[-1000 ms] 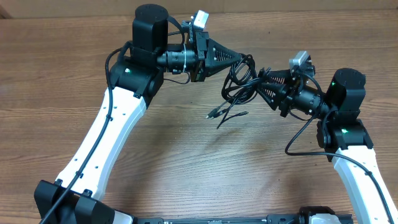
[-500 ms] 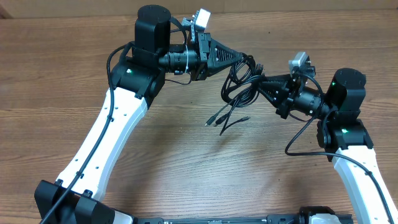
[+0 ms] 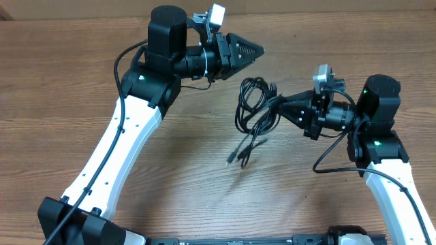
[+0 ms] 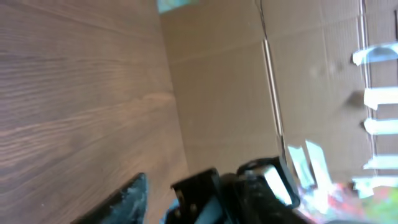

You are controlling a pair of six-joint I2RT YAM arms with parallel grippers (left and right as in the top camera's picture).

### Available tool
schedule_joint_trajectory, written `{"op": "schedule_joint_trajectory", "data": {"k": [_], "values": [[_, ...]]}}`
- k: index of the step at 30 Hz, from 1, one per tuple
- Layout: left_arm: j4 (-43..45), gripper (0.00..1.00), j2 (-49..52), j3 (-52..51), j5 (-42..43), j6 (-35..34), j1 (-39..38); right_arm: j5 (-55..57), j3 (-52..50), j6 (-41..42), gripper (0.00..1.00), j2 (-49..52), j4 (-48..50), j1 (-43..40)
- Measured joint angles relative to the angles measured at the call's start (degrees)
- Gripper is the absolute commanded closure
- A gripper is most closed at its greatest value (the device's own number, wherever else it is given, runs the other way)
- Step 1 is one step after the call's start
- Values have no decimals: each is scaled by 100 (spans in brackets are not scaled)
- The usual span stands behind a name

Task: Untangle cables

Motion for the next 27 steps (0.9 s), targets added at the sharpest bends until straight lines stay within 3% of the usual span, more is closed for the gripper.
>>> {"op": "schedule_joint_trajectory", "data": {"k": [5, 8, 12, 22, 27], "values": [[-20, 1, 2, 0, -227, 48, 0, -295, 0, 2, 96, 0, -146, 0], [-39, 0, 2, 0, -256, 516, 0, -313, 0, 2, 96, 0, -208, 0], [-201, 0, 0, 4, 76, 1700, 0, 57, 0, 166, 96, 0, -474, 0], [-2111, 0, 0, 24, 621, 5163, 0, 1075, 0, 938, 96, 0, -654, 0], [-2387, 0, 0, 24, 623, 6116, -17, 1189, 0, 1108, 96, 0, -658, 0]]}}
